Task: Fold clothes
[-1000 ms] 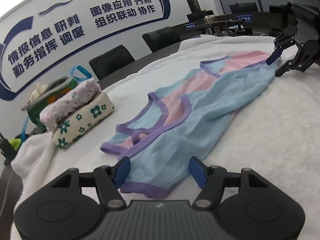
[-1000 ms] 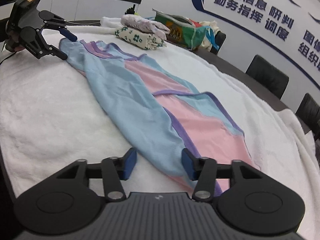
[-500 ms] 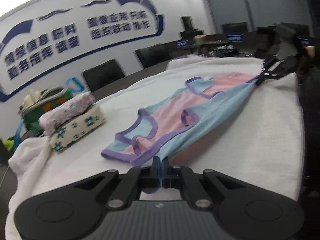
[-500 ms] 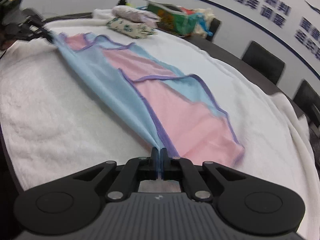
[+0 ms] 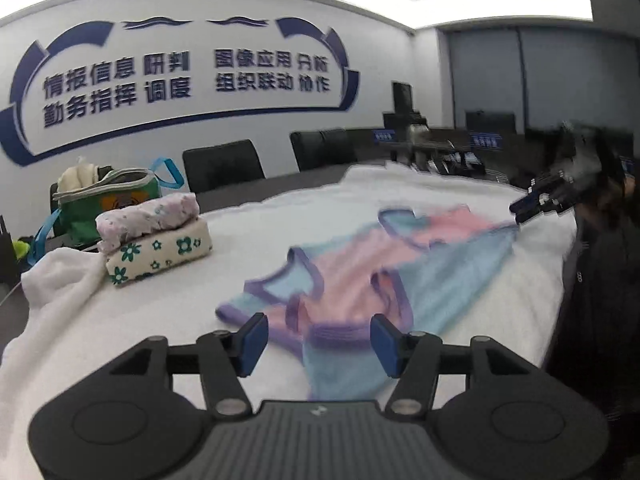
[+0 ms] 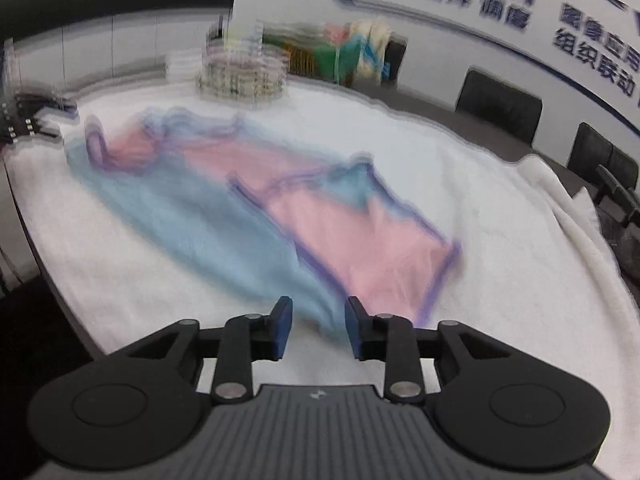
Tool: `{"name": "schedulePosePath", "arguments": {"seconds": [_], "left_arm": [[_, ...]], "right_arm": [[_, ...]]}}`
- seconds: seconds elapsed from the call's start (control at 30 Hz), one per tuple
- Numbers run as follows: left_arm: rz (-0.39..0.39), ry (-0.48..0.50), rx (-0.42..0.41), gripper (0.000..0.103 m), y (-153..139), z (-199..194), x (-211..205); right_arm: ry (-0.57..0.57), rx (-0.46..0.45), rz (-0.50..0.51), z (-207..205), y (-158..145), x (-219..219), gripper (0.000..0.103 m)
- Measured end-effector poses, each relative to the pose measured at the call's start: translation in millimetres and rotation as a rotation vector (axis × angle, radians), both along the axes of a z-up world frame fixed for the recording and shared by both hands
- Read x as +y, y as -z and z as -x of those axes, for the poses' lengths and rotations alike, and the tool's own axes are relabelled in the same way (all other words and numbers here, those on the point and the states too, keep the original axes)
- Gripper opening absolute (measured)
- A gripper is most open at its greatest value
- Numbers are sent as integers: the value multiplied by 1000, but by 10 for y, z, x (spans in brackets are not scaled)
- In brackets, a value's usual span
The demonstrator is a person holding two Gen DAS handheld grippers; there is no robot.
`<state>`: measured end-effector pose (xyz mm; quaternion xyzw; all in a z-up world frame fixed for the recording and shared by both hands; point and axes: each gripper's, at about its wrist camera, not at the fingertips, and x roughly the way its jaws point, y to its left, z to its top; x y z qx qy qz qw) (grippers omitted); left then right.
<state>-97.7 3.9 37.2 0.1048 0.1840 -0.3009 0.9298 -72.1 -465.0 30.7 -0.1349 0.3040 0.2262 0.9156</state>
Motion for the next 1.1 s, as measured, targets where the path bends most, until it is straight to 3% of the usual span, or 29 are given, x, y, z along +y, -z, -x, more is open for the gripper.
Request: {"name": "schedulePosePath", "arguments": {"seconds": [0.07,0.13,0.2,0.23,0.27,0.3,0.5,0.63,0.8,0.93,1.1], "left_arm": [[4,-21,6,55,-10,-81,-109],[-55,-31,7,55,73,-165,-289],[-114,-37,13,55,168,-202,-422],[-136,-41,22,55,207,-218,-470],[-144,-48,34,55,231,-230,-489],[-152,-54,45,55,257,-239,-501],[-161,-85,90,62,373,-266,-449],[-159,-92,72,62,313,-222,-378],[-40,-111,101,62,-125,-250,-51],[-11,-89,209,69,-349,-871,-229],[-11,-40,342,69,-428,-1752,-634]], "right_arm": [[2,-9,-47,-30,-27,-28,48],[3,-19,-93,-59,-54,-56,48],[-5,27,-96,-172,55,-45,46],[-17,56,-100,-209,115,-42,36],[-29,78,-98,-224,161,-39,14],[-35,83,-93,-216,188,-35,7],[15,50,-108,-118,223,-131,4],[18,19,-82,-67,153,-94,10],[35,-82,-94,11,-127,-62,30],[-60,-147,-72,-95,-366,147,47],[-196,-110,-57,-732,-449,607,48]]}}
